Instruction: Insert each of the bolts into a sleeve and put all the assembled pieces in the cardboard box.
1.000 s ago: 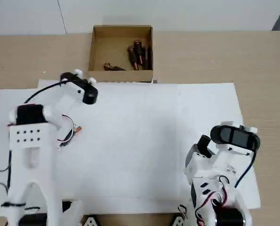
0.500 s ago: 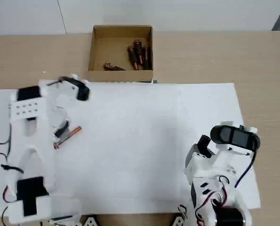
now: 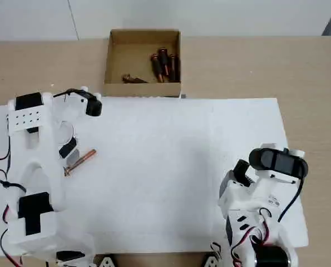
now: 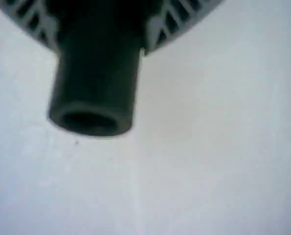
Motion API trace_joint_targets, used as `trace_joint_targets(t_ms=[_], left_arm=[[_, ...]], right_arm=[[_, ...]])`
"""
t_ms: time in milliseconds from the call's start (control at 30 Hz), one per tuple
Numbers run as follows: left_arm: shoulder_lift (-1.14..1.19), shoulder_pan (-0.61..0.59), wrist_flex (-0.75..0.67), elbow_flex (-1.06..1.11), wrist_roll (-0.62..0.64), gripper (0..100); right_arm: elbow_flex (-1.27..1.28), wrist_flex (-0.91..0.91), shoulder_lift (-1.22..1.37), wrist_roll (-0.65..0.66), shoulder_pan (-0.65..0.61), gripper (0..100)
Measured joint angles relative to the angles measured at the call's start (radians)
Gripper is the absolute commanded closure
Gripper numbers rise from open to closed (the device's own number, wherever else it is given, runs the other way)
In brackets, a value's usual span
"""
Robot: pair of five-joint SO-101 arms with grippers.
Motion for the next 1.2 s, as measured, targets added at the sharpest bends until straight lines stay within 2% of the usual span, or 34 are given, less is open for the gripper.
trace_joint_targets(t_ms=[167,733,900,1200], left_arm=[[0.032,0.0,0.005,-0.003,-0.037,91],[0.14,0.0,-0.038,-0.029,-0.043,91],[0.141,0.0,-0.021,-0.101,-0.043,85],[0.143,-0.002,-0.021,-0.112,-0.043,84]], right_arm=[[0.0,0.0,0.0,0.0,0.0,99.5],[0.0,0.0,0.0,0.0,0.0,99.5],[0.0,0.0,0.0,0.0,0.0,99.5],[0.0,0.0,0.0,0.026,0.0,99.5]])
